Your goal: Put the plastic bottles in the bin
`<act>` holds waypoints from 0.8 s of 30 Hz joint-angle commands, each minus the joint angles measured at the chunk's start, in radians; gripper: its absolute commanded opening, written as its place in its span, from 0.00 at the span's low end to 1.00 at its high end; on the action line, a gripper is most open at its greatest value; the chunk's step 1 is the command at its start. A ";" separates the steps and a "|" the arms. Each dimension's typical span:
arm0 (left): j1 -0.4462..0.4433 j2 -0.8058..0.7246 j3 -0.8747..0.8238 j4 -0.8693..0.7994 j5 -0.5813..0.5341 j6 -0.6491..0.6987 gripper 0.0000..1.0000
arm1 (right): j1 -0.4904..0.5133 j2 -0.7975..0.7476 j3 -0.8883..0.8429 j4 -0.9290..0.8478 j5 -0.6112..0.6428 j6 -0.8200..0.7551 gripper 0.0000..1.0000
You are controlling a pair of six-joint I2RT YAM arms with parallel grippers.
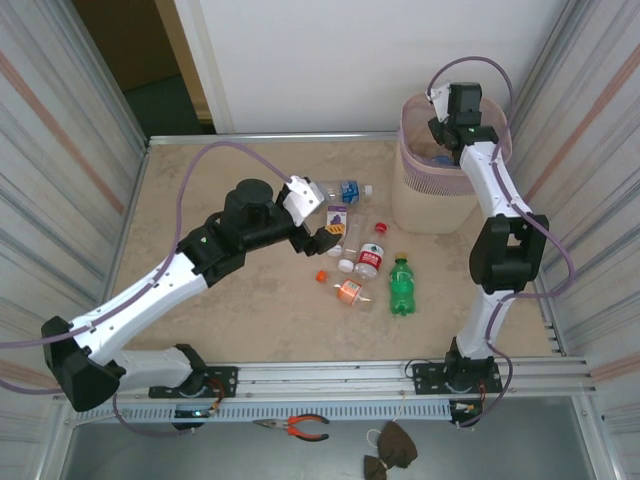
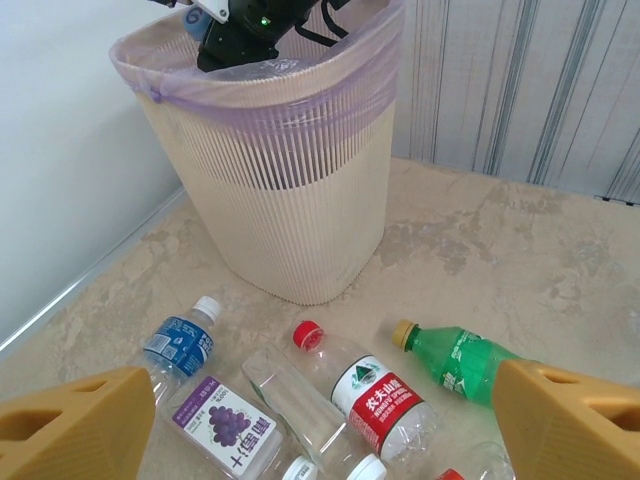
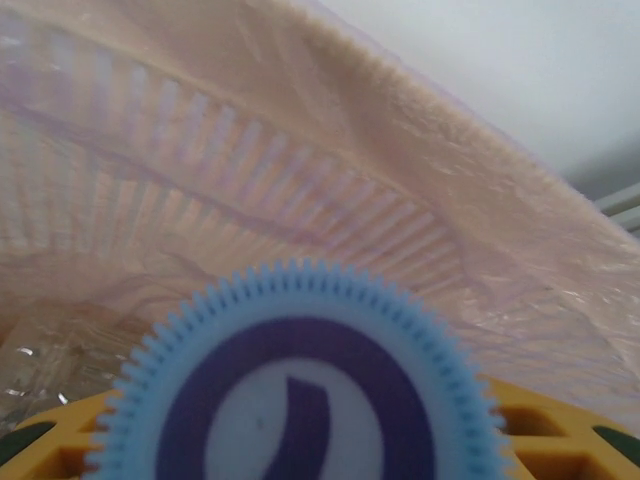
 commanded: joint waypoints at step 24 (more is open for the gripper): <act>0.008 -0.030 -0.007 0.036 -0.005 -0.029 0.88 | -0.008 -0.020 0.084 -0.080 -0.126 0.185 0.85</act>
